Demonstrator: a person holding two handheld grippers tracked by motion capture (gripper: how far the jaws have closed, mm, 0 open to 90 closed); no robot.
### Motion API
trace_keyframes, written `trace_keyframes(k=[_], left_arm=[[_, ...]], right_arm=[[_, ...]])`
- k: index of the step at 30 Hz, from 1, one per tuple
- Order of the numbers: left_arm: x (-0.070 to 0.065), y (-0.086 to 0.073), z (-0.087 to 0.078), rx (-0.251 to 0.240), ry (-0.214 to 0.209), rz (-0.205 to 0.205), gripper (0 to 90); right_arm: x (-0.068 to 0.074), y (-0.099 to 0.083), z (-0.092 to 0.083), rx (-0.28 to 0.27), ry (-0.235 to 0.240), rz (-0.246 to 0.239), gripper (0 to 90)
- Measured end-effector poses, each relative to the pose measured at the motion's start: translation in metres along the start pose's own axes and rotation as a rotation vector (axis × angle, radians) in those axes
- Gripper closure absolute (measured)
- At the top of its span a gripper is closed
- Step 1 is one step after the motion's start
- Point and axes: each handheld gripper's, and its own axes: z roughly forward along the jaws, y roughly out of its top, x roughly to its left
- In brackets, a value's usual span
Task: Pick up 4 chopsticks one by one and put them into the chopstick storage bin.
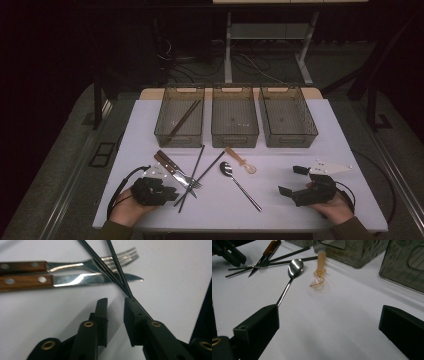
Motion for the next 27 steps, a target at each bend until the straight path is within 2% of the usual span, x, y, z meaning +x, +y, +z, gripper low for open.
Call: trace_keyframes(k=[3,7,8,11,15,21,27], left_arm=[[0.004,0.006,-0.002,-0.018,0.014,0.000,67.9],[0.008,0.016,-0.001,-0.051,0.036,-0.022,60.1],[0.008,0.019,0.000,-0.058,0.039,-0.039,57.6],[0.013,0.028,0.003,-0.070,0.047,-0.030,54.5],[0.013,0.039,0.010,-0.092,0.034,-0.037,54.2],[0.013,0.058,0.025,-0.083,0.023,-0.020,54.8],[0.011,0.074,0.044,-0.077,0.019,-0.023,56.8]], right_arm=[[0.000,0.000,0.000,0.003,0.000,0.000,2.4],[0.000,0.000,0.001,0.004,0.000,-0.001,2.3],[0.000,0.000,0.001,0.004,0.000,-0.001,2.4],[0.000,0.000,0.001,0.004,-0.001,0.000,2.3],[0.000,0.000,0.001,0.004,-0.001,0.000,2.3],[0.000,0.000,0.001,0.002,-0.003,0.003,2.3],[-0.001,0.000,0.000,0.001,-0.004,0.004,2.3]])
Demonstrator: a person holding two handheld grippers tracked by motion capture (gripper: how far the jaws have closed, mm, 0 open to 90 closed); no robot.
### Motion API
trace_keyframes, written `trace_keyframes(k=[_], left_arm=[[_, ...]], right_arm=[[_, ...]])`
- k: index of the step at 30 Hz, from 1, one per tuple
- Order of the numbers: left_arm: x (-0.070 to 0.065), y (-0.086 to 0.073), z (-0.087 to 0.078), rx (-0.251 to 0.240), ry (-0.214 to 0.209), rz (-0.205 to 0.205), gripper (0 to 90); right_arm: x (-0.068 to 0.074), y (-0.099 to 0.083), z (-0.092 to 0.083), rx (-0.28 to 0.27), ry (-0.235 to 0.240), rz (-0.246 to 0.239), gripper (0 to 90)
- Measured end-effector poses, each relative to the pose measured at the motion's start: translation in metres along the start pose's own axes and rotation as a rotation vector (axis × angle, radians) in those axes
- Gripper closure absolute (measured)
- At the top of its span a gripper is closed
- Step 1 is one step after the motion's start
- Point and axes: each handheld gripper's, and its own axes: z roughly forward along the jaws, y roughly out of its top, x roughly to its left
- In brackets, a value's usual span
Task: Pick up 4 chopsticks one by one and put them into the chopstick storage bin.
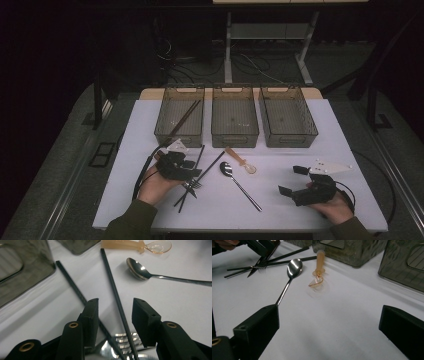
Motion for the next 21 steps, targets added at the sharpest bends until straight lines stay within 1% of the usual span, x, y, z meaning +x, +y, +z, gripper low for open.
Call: trace_keyframes(k=[3,4,6,7,9,10,11,15,16,19,21], left_arm=[[-0.001,0.005,0.009,0.021,0.007,0.005,58.5],[-0.002,0.007,0.011,0.023,0.011,-0.004,59.3],[-0.003,0.009,0.015,0.023,-0.001,-0.014,60.9],[-0.004,0.009,0.016,0.030,0.005,-0.004,61.7],[-0.007,0.008,0.018,0.044,0.020,0.002,63.0],[-0.009,0.007,0.019,0.045,0.023,-0.004,64.0],[-0.009,0.006,0.020,0.044,0.020,-0.009,65.6],[-0.013,0.002,0.026,0.075,0.020,-0.002,69.4],[-0.014,0.002,0.027,0.088,0.027,0.005,69.9],[-0.017,0.001,0.028,0.085,0.053,0.017,72.3],[-0.018,0.001,0.028,0.084,0.074,0.034,75.3]], right_arm=[[0.000,0.000,0.000,0.000,0.000,0.003,2.3],[0.000,0.000,0.000,-0.002,-0.001,0.000,2.3],[0.000,0.000,0.000,-0.004,0.000,0.000,2.4],[0.000,0.000,-0.001,-0.003,0.000,-0.002,2.3],[0.000,0.000,-0.001,-0.003,-0.001,-0.001,2.3],[0.000,0.000,-0.001,-0.003,-0.001,0.000,2.3],[0.000,0.000,-0.001,-0.004,0.000,0.000,2.3],[0.001,0.000,-0.001,-0.004,0.000,-0.005,2.3],[0.001,0.000,-0.002,-0.005,-0.001,-0.006,2.4],[0.001,0.000,-0.002,-0.005,-0.001,-0.006,2.4],[0.001,0.000,-0.002,-0.006,-0.001,-0.007,2.3]])
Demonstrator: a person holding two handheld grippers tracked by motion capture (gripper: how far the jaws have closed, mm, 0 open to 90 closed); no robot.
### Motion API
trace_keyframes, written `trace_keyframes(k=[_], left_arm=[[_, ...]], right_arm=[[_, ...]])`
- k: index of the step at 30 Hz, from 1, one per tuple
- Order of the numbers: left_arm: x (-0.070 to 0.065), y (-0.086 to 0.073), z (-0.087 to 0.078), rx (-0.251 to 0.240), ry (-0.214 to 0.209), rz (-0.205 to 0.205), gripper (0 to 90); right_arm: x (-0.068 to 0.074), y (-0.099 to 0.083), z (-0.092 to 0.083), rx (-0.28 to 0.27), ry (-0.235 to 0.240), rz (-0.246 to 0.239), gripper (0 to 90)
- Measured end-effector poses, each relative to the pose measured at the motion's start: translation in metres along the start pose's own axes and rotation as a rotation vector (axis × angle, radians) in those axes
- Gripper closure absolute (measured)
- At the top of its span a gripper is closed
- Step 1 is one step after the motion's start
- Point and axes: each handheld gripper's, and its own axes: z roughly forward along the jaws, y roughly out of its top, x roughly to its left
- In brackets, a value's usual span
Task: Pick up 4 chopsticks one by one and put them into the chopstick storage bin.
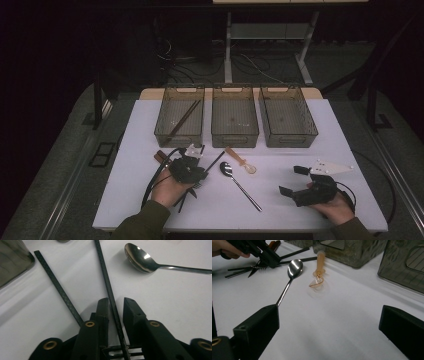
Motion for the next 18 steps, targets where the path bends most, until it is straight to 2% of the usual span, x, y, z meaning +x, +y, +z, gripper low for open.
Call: trace_keyframes(k=[5,18], left_arm=[[-0.0008,-0.0019,0.0000,-0.013,0.021,-0.009,81.4],[0.0006,-0.0015,-0.0002,-0.011,0.024,-0.041,85.6]], right_arm=[[0.0004,0.0000,0.0005,0.004,0.002,0.000,2.3],[0.0004,0.0000,0.0007,0.005,0.002,-0.002,2.4]])
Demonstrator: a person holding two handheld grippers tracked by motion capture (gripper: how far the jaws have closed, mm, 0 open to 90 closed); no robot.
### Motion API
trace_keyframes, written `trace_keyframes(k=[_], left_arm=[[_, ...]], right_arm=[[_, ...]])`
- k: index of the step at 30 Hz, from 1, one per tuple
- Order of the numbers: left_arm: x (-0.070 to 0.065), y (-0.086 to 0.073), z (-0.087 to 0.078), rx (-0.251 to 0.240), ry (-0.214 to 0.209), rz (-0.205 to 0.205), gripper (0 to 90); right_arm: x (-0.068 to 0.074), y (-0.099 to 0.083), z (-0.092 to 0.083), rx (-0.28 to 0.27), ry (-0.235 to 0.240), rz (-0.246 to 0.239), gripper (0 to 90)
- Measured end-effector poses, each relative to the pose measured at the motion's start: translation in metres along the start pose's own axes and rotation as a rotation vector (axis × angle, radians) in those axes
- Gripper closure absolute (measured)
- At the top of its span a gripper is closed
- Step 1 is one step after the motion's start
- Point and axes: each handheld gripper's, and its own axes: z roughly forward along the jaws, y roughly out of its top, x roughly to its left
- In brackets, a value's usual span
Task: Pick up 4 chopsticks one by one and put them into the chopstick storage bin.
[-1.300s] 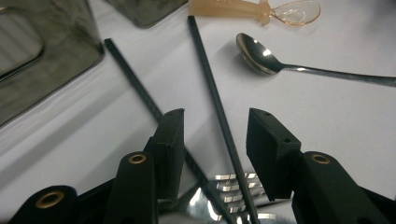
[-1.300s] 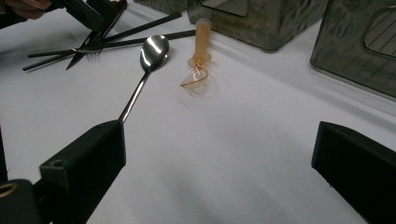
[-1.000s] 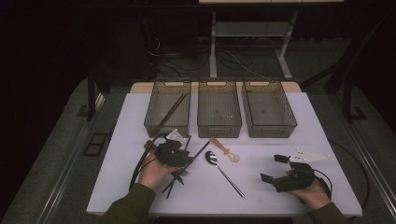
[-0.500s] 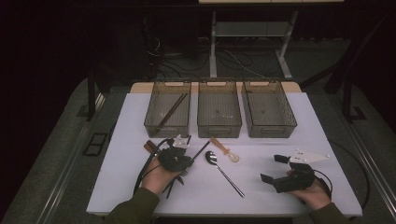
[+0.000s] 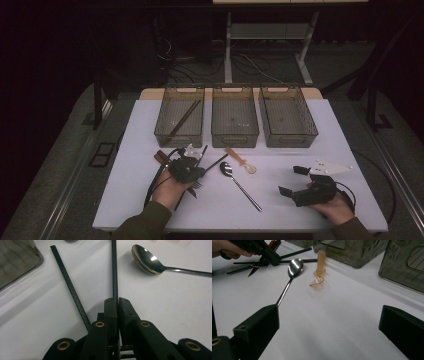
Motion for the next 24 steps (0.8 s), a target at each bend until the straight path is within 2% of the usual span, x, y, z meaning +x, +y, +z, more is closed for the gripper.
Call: trace_keyframes(k=[15,19,24], left_arm=[[0.002,0.000,-0.005,0.003,-0.012,0.027,85.8],[0.002,-0.001,-0.008,-0.001,-0.030,0.011,85.9],[0.002,-0.002,-0.012,0.007,-0.045,0.026,85.9]], right_arm=[[0.000,0.000,-0.001,-0.003,0.001,-0.003,2.4],[0.000,0.000,-0.001,-0.004,0.001,-0.004,2.3],[0.001,0.000,-0.001,-0.003,0.002,-0.003,2.3]])
